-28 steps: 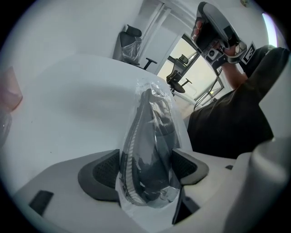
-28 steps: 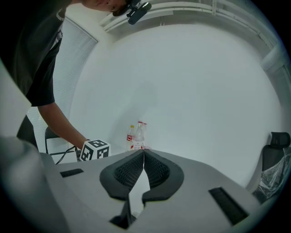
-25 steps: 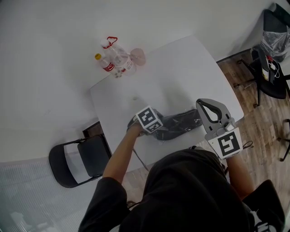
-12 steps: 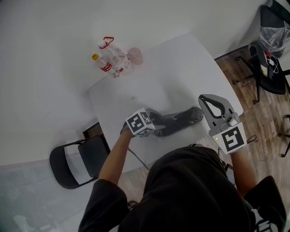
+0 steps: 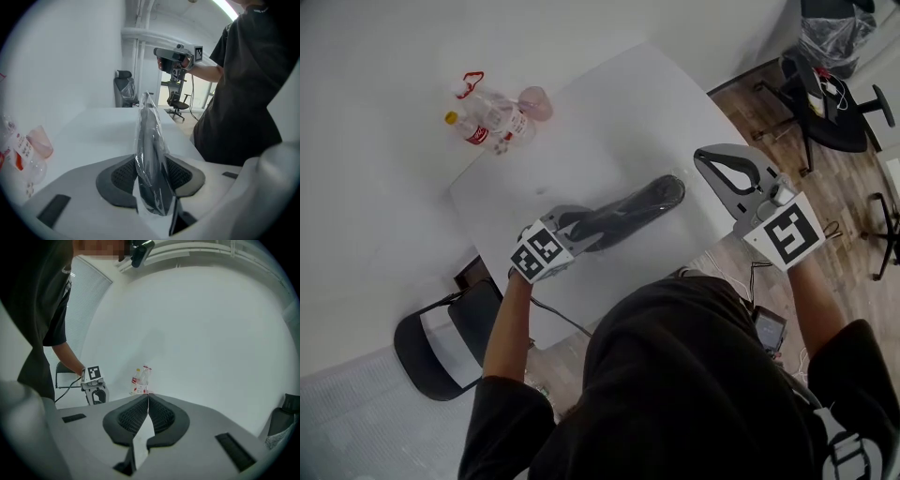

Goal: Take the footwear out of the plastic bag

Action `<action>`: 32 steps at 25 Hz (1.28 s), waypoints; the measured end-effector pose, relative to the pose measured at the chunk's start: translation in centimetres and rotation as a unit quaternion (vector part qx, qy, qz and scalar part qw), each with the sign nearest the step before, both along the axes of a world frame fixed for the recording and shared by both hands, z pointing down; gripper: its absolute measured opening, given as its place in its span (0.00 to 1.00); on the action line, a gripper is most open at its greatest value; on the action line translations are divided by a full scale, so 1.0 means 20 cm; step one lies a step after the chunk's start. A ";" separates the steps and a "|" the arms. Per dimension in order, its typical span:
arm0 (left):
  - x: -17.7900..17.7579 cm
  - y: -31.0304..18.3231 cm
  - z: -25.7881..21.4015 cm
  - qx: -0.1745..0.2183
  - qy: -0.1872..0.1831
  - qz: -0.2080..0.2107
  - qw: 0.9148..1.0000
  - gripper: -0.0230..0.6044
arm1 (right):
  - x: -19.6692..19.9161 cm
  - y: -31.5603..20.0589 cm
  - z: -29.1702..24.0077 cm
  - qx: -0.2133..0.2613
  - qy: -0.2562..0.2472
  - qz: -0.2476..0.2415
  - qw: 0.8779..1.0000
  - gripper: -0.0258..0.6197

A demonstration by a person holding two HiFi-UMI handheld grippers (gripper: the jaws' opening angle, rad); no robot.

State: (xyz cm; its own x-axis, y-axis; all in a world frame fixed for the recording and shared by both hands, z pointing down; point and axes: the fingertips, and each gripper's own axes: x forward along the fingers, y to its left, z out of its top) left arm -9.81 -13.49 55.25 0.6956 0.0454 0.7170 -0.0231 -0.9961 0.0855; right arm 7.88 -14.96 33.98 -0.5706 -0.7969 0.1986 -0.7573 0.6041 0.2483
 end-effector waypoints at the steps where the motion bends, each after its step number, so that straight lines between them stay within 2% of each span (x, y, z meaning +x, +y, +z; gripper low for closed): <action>1: -0.01 -0.01 -0.02 0.006 0.011 -0.003 1.000 0.33 | 0.01 0.00 -0.02 -0.002 -0.003 0.000 1.000 0.07; 6: -0.02 -0.02 -0.20 0.038 0.066 -0.013 0.997 0.33 | 0.05 0.00 -0.09 -0.015 -0.009 -0.018 1.000 0.07; 10: -0.05 -0.03 -0.35 0.072 0.091 -0.023 0.993 0.33 | 0.05 0.02 -0.13 -0.047 0.005 -0.050 0.998 0.07; 15: -0.14 -0.04 -0.56 0.130 0.124 -0.031 0.983 0.33 | -0.01 0.02 -0.17 -0.095 0.005 -0.091 0.991 0.07; 19: -0.17 0.00 -0.73 0.173 0.135 -0.027 0.975 0.33 | -0.07 0.03 -0.22 -0.112 0.020 -0.118 0.986 0.07; 24: -0.19 0.02 -0.85 0.196 0.157 -0.038 0.967 0.33 | -0.09 0.04 -0.24 -0.108 0.042 -0.139 0.984 0.07; 32: -0.21 0.06 -0.96 0.223 0.182 -0.021 0.958 0.33 | -0.16 0.04 -0.26 -0.116 0.055 -0.169 0.977 0.07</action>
